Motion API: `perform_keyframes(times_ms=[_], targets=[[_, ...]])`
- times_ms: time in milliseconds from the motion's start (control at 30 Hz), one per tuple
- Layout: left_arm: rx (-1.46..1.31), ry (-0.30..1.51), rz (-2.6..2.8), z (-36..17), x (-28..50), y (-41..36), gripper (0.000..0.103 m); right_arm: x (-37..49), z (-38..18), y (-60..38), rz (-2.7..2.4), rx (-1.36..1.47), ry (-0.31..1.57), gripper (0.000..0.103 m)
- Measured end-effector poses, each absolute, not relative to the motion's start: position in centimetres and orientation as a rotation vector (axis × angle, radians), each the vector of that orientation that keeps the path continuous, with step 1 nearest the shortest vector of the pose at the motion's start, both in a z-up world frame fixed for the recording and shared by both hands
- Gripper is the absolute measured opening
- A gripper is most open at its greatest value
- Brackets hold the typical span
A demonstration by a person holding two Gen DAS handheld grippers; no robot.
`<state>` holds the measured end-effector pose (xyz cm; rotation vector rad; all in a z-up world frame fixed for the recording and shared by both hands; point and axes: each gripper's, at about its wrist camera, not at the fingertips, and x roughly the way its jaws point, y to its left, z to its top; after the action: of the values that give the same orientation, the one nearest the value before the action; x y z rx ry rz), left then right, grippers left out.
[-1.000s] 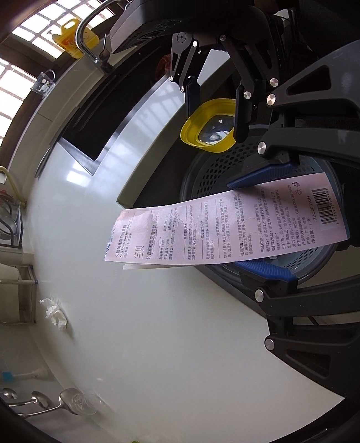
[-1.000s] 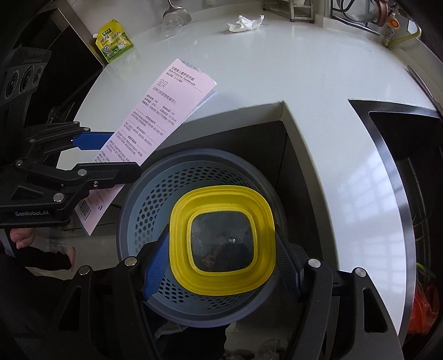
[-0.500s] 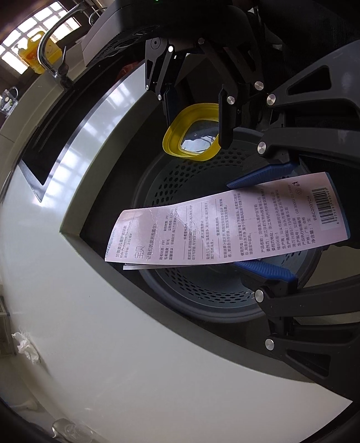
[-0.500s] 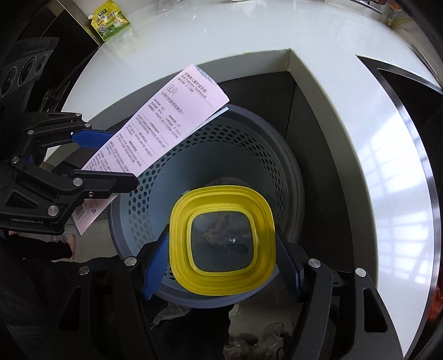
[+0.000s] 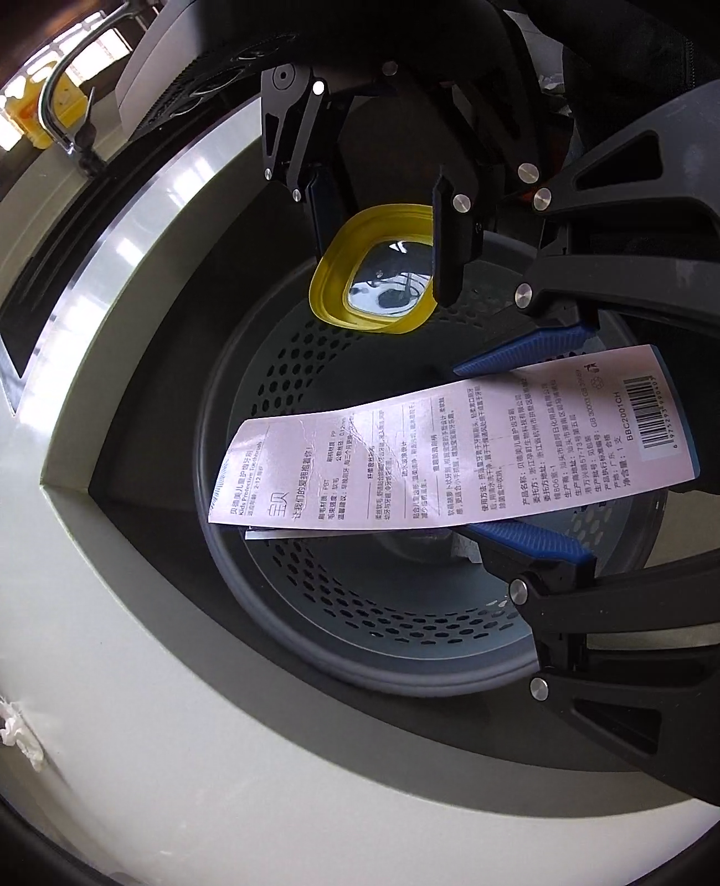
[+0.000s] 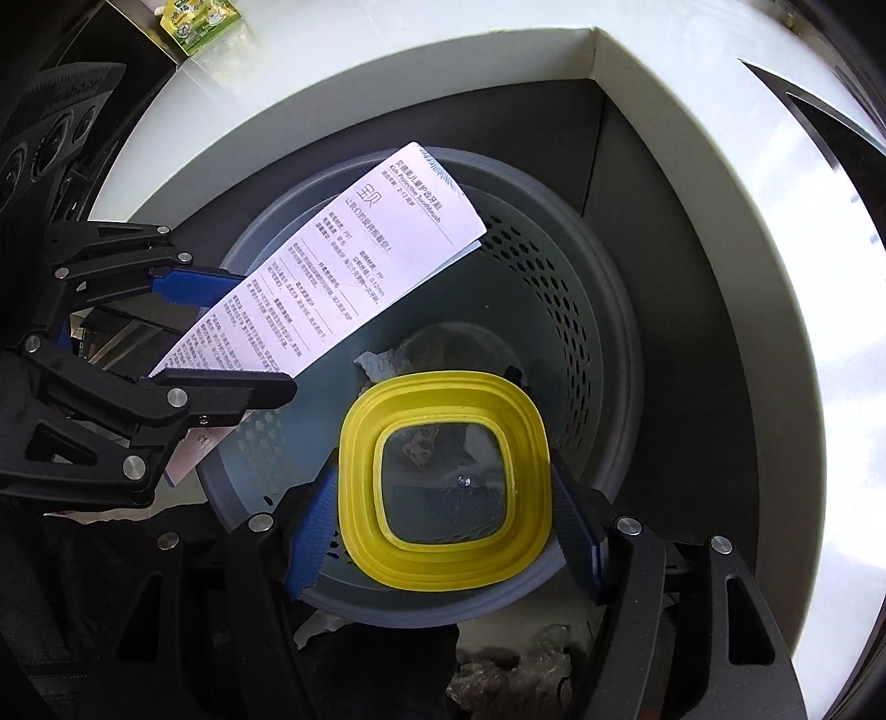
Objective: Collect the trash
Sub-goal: 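Carry the pink leaflet and yellow ring over the grey bin with both tools, then open both tools to drop the leaflet and ring into the bin, then move both tools back over the countertop toward the tissue and plastic cup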
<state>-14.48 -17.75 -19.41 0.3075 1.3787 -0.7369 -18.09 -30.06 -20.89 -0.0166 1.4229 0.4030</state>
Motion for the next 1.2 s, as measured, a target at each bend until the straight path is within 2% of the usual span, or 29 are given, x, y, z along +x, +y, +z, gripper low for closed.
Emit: perform_keyframes(times_ms=[633,667,700,767,833,900,1200], targets=[[0.329,1.437,-0.708,-23.3,-14.0,-17.6,0.051,-16.9,-23.2,-26.6,0.4,-0.046,1.506,0.07],[0.329,1.439,-0.705,-23.3,-13.9,-17.6,0.052,-16.8,-23.2,-26.6,0.399,-0.048,1.506,0.071],[0.326,1.445,-0.708,-23.6,-13.7,-17.6,0.057,-16.7,-23.1,-26.5,0.397,-0.049,1.504,0.078],[0.335,1.432,-0.707,-23.4,-13.8,-17.6,0.073,-16.6,-23.1,-26.4,0.393,-0.046,1.496,0.08],[0.351,1.41,-0.695,-23.2,-13.8,-17.6,0.08,-16.7,-23.2,-26.4,0.398,-0.045,1.493,0.081],[0.341,1.412,-0.683,-23.1,-13.6,-17.4,0.084,-16.7,-23.1,-26.2,0.398,-0.046,1.489,0.082],[0.326,1.364,-0.665,-20.2,-14.4,-16.7,0.085,-16.8,-20.6,-27.4,0.424,-0.026,1.436,0.082]])
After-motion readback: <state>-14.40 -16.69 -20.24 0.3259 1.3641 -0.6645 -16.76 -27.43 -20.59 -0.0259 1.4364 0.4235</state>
